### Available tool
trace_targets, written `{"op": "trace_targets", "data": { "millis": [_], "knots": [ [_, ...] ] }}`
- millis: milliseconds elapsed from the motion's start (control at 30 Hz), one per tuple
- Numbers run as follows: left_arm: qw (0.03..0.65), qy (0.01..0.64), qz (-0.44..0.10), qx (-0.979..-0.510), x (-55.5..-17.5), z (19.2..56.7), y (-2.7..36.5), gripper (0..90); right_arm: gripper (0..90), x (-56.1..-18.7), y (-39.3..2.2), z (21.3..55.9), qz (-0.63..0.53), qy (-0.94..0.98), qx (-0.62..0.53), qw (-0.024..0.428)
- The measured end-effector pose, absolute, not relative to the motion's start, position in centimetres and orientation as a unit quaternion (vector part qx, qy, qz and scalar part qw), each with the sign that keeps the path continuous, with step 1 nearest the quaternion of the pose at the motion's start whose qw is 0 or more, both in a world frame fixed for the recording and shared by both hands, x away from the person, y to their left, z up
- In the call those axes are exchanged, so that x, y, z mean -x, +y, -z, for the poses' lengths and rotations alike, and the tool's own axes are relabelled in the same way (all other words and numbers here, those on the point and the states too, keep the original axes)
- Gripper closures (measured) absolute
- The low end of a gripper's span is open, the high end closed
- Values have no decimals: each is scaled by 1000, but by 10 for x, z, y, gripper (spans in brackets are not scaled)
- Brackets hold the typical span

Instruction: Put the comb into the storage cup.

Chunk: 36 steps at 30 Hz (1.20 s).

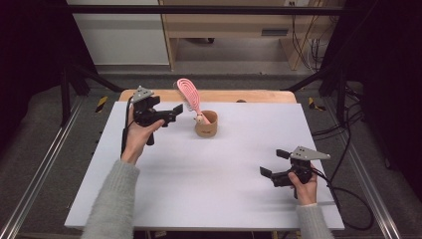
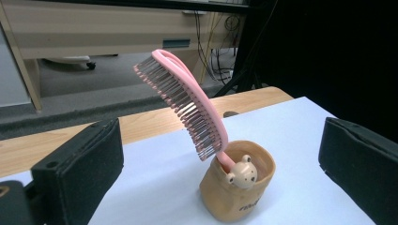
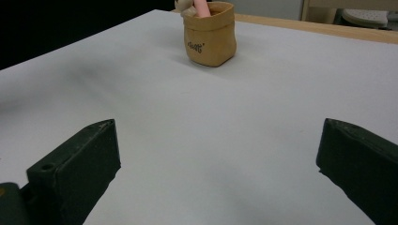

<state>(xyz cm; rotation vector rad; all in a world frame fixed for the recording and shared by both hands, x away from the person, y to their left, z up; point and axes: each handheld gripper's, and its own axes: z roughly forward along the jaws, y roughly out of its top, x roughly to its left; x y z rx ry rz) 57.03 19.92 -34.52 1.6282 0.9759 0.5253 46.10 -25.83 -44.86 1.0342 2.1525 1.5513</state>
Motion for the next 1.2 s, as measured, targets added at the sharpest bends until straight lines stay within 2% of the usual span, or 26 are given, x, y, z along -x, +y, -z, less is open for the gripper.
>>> {"op": "trace_targets", "data": {
  "millis": [633,1200],
  "knots": [
    [570,368,-224,-699,-513,360,240,5,3,-461,-257,449,-542,746,-359,147],
    [552,360,-212,-721,-474,409,267,6,3,-462,-257,450,-540,747,-358,146]
  ]
}}
